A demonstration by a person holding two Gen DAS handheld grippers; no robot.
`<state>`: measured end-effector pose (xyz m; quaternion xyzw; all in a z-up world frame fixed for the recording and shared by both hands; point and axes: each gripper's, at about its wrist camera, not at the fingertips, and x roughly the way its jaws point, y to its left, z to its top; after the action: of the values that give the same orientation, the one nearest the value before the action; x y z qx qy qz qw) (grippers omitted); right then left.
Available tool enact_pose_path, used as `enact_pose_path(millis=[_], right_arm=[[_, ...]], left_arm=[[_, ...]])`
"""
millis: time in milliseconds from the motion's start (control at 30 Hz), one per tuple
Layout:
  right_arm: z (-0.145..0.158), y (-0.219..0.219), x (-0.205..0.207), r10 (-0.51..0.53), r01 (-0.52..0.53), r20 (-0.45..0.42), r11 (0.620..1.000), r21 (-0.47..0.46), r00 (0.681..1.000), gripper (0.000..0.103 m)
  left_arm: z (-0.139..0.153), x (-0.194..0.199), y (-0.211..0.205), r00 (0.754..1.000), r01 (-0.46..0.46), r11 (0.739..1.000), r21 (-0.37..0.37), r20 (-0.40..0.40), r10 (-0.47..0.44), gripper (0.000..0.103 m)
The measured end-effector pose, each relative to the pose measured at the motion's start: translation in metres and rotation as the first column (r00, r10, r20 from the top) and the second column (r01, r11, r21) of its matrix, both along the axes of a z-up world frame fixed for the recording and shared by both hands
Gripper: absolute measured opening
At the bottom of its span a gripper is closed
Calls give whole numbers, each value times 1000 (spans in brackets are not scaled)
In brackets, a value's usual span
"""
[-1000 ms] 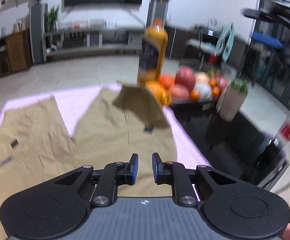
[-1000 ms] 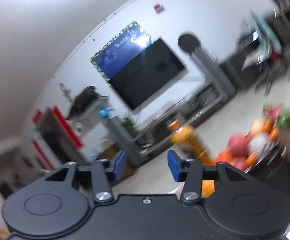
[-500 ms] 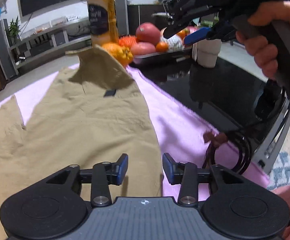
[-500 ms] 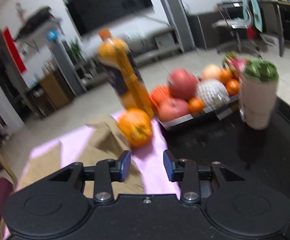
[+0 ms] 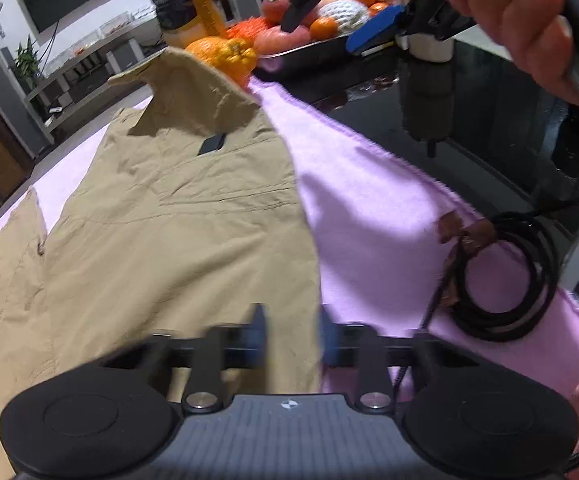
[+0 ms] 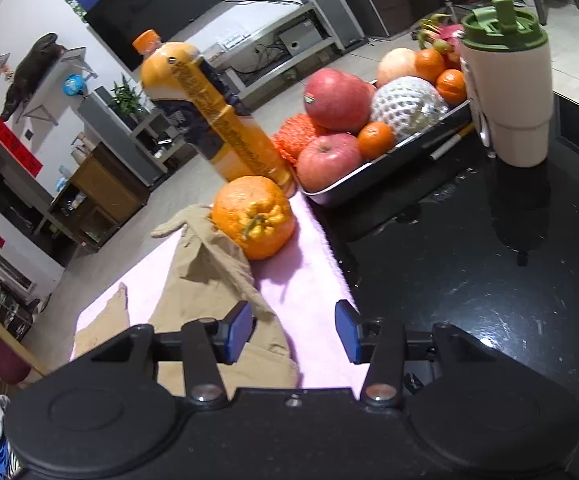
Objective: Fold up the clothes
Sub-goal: 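Grasp one trouser leg with the left gripper while the right gripper grasps it, fold it onto the other leg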
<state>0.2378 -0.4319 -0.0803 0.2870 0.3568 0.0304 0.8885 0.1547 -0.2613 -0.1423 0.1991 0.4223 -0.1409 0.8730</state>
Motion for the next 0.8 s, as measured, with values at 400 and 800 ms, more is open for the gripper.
enact_pose_path(millis=[400,800], right_arm=[[-6,37,44,69,-67,30,997,-46,997,47],[-21,87,102,68,-61,52,988,-139,996,6]], left_arm=[[68,2,67,996,-58,983,-171,53,69,4],[69,6,101,998,-47,967,-250,35,58,4]])
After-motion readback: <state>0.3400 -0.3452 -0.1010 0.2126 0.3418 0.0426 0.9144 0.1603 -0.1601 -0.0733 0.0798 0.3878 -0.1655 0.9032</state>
